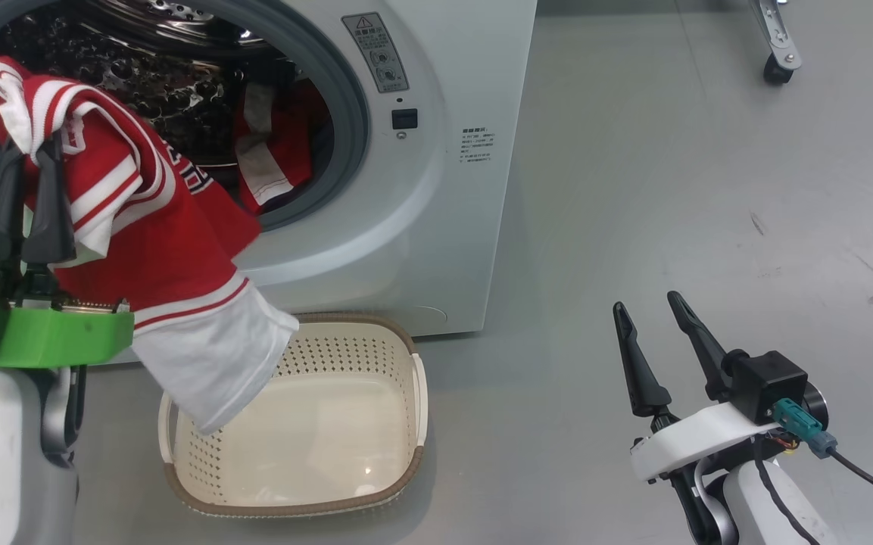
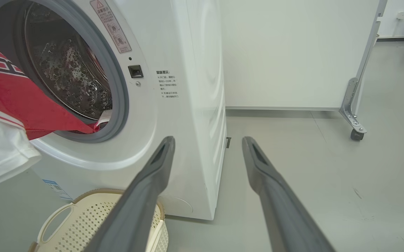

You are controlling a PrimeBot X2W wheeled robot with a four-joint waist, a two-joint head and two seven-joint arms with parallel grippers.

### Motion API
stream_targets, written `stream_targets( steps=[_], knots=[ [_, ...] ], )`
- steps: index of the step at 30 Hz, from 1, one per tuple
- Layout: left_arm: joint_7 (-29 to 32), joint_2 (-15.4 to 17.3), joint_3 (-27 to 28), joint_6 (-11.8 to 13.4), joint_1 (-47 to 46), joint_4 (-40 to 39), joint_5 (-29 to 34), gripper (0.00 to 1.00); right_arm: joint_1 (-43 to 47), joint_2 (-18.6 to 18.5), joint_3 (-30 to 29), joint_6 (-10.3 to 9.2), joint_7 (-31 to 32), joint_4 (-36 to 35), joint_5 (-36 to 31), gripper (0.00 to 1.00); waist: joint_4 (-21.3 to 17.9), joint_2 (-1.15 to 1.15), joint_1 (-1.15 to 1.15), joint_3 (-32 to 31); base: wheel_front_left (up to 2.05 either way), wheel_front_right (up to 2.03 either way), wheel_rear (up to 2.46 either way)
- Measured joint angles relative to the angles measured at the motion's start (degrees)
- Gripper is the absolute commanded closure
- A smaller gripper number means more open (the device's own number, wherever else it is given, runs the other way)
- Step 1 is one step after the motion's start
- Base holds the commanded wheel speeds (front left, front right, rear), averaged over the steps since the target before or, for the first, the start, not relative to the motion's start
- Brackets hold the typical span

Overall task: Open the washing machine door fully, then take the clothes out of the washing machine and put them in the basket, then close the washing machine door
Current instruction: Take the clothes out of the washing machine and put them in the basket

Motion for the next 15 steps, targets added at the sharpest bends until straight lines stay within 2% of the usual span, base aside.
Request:
stream_targets(
  steps=[8,15],
  knots=[
    [-0.03,-0.07,0.42,0.21,2.93,-3.18,0.34,1.00,-0.02,0.05,0.14,0.01,0.00,-0.22,0.00,0.00,-0.95,0.00,0.00,0.56,0.00,0.00,0.00],
    [2.13,-0.47,-2.64,-1.07,10.66,2.04,-0.64,1.00,-0.05,0.09,0.21,0.01,0.00,-0.64,0.00,0.00,-2.01,0.00,0.00,1.81,0.00,0.00,0.00]
  ],
)
